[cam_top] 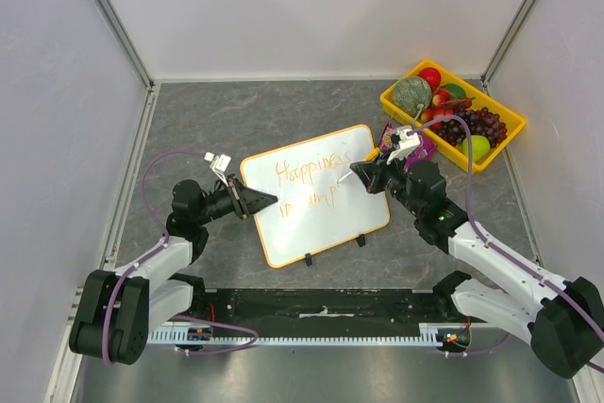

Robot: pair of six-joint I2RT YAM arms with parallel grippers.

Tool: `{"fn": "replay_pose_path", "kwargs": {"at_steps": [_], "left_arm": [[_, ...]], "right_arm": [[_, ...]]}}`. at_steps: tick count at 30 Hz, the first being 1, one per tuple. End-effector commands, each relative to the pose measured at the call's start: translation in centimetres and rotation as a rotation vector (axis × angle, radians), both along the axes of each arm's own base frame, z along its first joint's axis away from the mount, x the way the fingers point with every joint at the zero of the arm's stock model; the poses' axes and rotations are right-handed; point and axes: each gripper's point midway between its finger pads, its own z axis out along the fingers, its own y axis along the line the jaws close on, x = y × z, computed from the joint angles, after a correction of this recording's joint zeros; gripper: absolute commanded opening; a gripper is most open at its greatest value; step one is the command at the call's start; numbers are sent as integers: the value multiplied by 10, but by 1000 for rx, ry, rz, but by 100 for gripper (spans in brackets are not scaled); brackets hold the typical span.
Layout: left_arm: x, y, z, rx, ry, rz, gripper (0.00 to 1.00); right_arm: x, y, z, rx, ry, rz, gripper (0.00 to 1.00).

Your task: Write a sentence on the whiteboard

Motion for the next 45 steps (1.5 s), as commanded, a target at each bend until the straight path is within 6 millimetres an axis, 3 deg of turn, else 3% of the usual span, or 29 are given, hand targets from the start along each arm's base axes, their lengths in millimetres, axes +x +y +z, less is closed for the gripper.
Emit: {"fn": "replay_pose_path", "kwargs": {"at_steps": [1, 7, 13, 21, 34, 39, 45], "left_arm": [[-1, 6, -29, 102, -33, 4, 2], [0, 6, -28, 102, -35, 7, 2], [0, 6, -28, 101, -33, 8, 2], [0, 6, -28, 102, -36, 7, 2], [0, 6, -28, 102, -35, 7, 2], [-1, 6, -29, 101, -32, 6, 2], [0, 6, -28, 101, -35, 8, 2]], "right_arm": [[12, 3, 48, 81, -109, -19, 0], [20, 0, 46, 72, -107, -53, 0], [20, -2, 21, 26, -68, -61, 0], [9, -4, -5, -9, -17, -32, 0], [-14, -2, -30, -48, 42, 56, 0], [-16, -6, -25, -48, 27, 44, 0], [-8, -7, 0, -26, -15, 14, 0]]}}
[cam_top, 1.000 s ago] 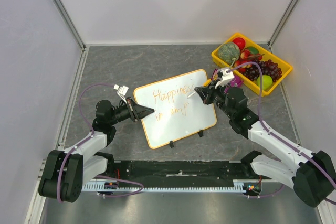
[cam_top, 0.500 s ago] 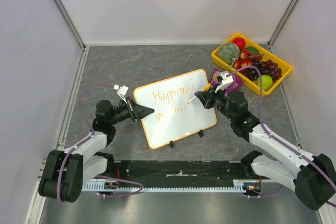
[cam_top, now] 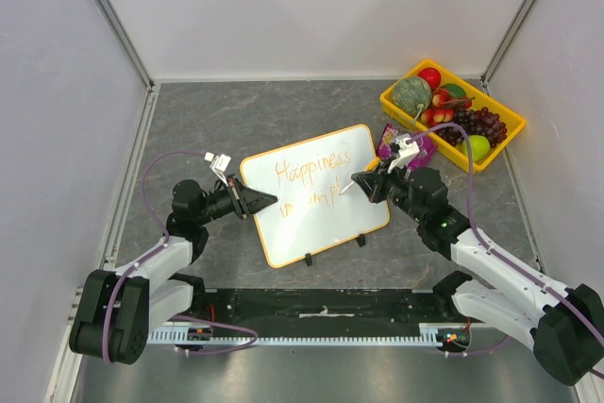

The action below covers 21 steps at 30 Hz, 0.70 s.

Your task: Write a sentence on the whiteboard

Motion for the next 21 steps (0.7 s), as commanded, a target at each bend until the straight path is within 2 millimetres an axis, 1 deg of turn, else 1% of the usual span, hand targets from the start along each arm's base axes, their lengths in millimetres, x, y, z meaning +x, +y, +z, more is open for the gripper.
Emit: {"fn": "replay_pose_path", "kwargs": {"at_steps": [1, 7, 11, 13, 14, 17, 21], "left_arm": [[0, 6, -28, 103, -40, 6, 2], [-1, 6, -29, 103, -37, 3, 2], [-1, 6, -28, 103, -38, 3, 2], [-1, 6, -28, 103, -40, 5, 2], [-1, 6, -28, 102, -36, 3, 2], [-1, 6, -28, 103, -38, 3, 2], [0, 6, -28, 102, -38, 5, 2]], "right_arm": [[8, -4, 22, -5, -48, -33, 0], [17, -4, 45, 19, -95, -59, 0], [21, -3, 49, 16, -102, -64, 0], [22, -2, 46, 12, -96, -64, 0], [26, -6, 43, 4, -93, -88, 0], [27, -8, 34, -16, -80, -102, 0], [25, -8, 19, -36, -52, -94, 0]]}}
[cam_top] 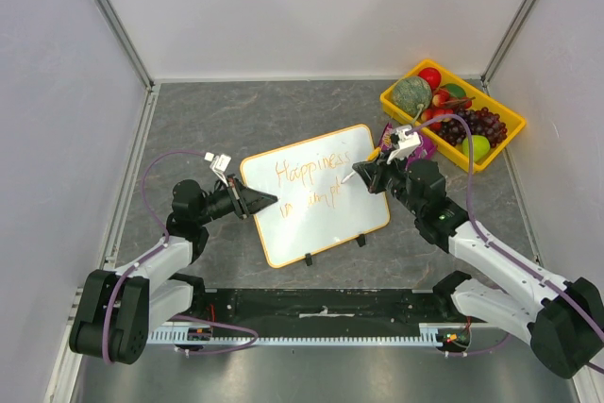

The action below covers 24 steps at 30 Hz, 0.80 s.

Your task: Write a sentence on the whiteboard

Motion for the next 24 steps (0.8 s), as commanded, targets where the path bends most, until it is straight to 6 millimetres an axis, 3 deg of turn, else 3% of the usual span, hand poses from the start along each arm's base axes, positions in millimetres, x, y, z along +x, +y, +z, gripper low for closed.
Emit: {"fn": "replay_pose_path", "kwargs": {"at_steps": [1, 17, 24], "left_arm": [[0, 6, -28, 103, -37, 7, 2], [0, 6, -29, 103, -37, 4, 2], [0, 6, -29, 103, -34, 4, 2]], "right_arm": [[6, -3, 1, -14, -20, -21, 0], [-13, -4, -30, -65, 47, 38, 0], [-12, -3, -8, -35, 10, 38, 0]]}}
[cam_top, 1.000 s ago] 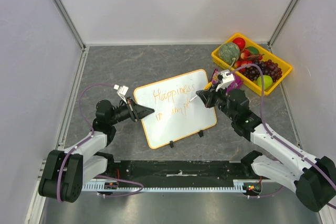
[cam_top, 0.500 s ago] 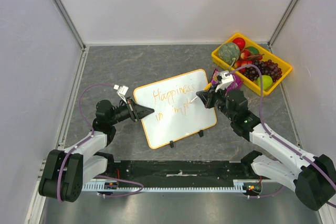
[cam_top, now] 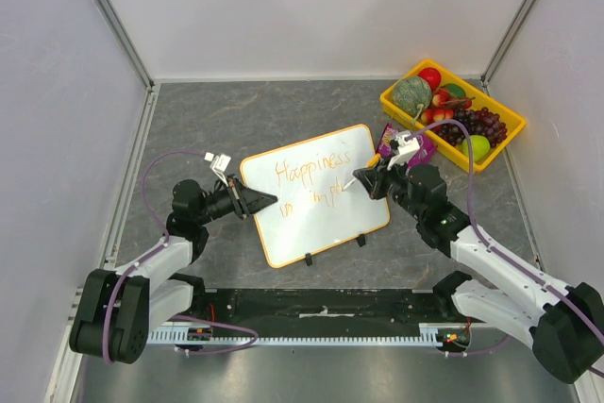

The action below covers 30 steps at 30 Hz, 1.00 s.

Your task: Write a sentence on the whiteboard

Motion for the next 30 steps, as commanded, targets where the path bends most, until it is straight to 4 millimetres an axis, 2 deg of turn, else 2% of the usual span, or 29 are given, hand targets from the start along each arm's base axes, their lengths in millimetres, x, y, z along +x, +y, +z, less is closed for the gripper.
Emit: {"fn": "replay_pose_path", "kwargs": {"at_steps": [1, 8, 13, 17, 21, 30], "left_arm": [[0, 6, -28, 103, -40, 2, 2], [-1, 5, -28, 102, -40, 0, 2], [-1, 6, -28, 103, -40, 2, 2], [-1, 6, -28, 102, -40, 3, 2], [-1, 6, -27, 103, -42, 3, 2], [-1, 6, -27, 103, -41, 3, 2]], "right_arm": [[-1, -2, 9, -13, -14, 5, 0], [4, -1, 53, 70, -93, -19, 0], [14, -1, 68, 97, -122, -50, 0], [24, 3, 61, 87, -110, -64, 0], [28, 5, 45, 68, -86, -69, 0], [24, -6, 10, 8, -30, -97, 0]]}}
